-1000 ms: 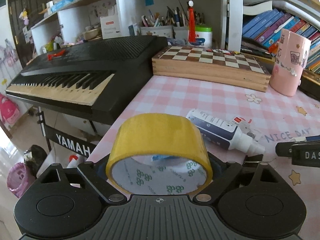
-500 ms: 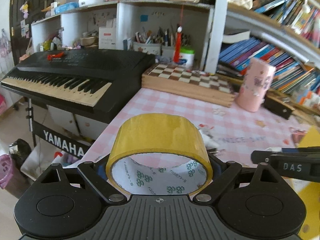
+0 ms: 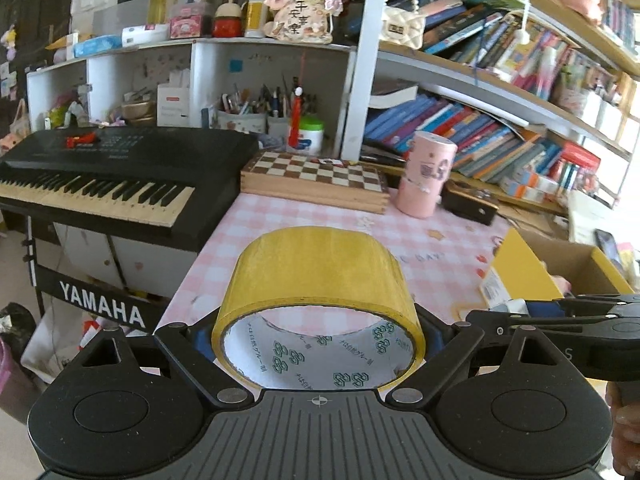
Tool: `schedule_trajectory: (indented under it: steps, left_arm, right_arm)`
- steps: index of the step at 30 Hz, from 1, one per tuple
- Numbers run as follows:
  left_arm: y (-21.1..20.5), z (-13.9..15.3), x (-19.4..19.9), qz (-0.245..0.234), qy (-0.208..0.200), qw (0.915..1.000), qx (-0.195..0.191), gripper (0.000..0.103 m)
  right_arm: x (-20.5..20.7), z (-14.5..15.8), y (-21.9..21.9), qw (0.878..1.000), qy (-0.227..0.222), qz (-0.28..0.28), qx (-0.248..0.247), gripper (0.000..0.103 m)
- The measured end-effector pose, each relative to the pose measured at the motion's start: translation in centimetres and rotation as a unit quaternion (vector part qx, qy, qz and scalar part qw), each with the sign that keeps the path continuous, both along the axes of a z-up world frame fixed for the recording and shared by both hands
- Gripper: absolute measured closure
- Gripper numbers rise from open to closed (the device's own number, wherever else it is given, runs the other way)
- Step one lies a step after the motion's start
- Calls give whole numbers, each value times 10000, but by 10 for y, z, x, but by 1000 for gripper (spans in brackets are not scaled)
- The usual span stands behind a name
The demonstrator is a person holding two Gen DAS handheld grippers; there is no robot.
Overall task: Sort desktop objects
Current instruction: 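Lift the tape roll and plug and carry them toward the yellow box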
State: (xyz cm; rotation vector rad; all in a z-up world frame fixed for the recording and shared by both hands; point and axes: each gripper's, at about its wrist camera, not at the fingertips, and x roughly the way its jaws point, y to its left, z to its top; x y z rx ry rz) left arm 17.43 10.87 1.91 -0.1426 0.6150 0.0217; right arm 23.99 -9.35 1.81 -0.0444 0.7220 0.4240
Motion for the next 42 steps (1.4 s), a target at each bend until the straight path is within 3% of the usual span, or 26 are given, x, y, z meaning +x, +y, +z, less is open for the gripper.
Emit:
schedule_trajectory:
  steps: [19,29,42]
  left_arm:
    - [-18,1,-129,-665,-30,9978,65,11]
    - [-40,0,-148,-1298,-9,9914,139,11]
    - [-77,-7,-143,-2043,150,9788,66,11]
  right_arm:
    - [-159,-10,-14,9979,161,-617,125,62]
    - [-203,-12,-35,9926,224,-1178,190,62]
    - [-224,-15,-65,9837,321,-1767,84,62]
